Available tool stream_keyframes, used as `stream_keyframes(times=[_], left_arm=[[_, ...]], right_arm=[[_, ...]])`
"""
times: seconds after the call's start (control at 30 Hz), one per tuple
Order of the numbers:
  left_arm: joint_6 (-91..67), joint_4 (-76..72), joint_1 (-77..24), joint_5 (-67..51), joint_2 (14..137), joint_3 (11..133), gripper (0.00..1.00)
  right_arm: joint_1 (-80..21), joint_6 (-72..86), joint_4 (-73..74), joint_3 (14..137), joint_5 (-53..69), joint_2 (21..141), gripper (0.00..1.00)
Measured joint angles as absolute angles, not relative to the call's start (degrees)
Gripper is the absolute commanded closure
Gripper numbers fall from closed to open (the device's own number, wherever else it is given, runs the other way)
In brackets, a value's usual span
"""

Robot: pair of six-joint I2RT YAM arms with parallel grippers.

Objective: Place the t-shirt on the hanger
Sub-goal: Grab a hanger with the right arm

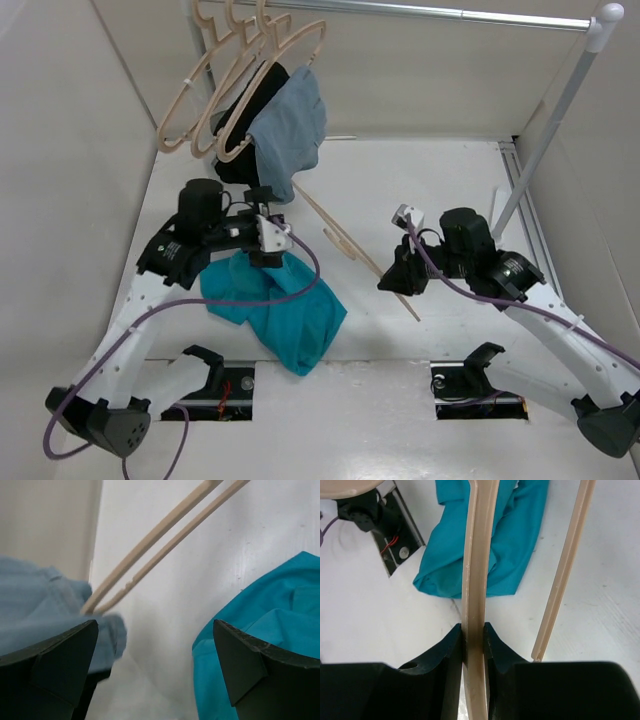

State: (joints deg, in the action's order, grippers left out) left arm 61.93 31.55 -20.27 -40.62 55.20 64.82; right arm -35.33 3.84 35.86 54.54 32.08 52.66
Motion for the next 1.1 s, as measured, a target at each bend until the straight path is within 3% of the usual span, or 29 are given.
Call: stream_keyframes(times=[0.17, 0.47, 0.53, 0.63, 0.7, 0.77, 0.87, 0.93, 1.03, 1.1], left_arm=[[65.9, 29.2, -29.3, -38.7, 59.3, 62.9, 0.01], [71.0, 24.8, -30.0, -40.5, 69.1, 63.6, 0.05], [73.6, 26.5, -29.8, -41.6, 72.0, 65.3, 0.09], [77.2, 29.5, -29.7, -43.0, 74.4, 65.8, 0.34], [78.3, 31.3, -29.6, -43.8, 75.3, 65.8, 0.44], [78.9, 32.6, -29.5, -44.2, 76.1, 66.2, 0.44], [80.2, 34.7, -30.0, -44.2, 77.2, 66.5, 0.31], [81.5, 36.4, -30.0, -44.4, 77.5, 66.4, 0.29], [82.3, 37.7, -30.0, -44.4, 77.5, 66.0, 0.43], [81.9, 37.9, -30.0, -44.4, 77.6, 65.8, 0.66]], right_arm=[[-35.3, 2.9, 38.2, 54.6, 36.0, 54.1, 1.00], [-35.3, -1.7, 42.2, 54.9, 40.6, 57.6, 1.00], [-35.1, -2.2, 43.4, 55.1, 40.2, 58.1, 1.00], [-34.3, -3.4, 44.9, 55.4, 40.1, 59.9, 1.00], [-34.1, -4.4, 45.5, 55.7, 40.2, 61.4, 1.00], [-33.7, -5.2, 45.5, 56.0, 40.7, 62.3, 1.00], [-33.2, -6.0, 44.4, 58.1, 41.6, 63.4, 1.00], [-32.6, -6.5, 43.7, 59.7, 42.5, 63.4, 1.00], [-32.0, -7.2, 42.7, 61.5, 43.5, 63.4, 1.00], [-31.8, -7.4, 42.0, 61.8, 44.0, 63.3, 1.00]])
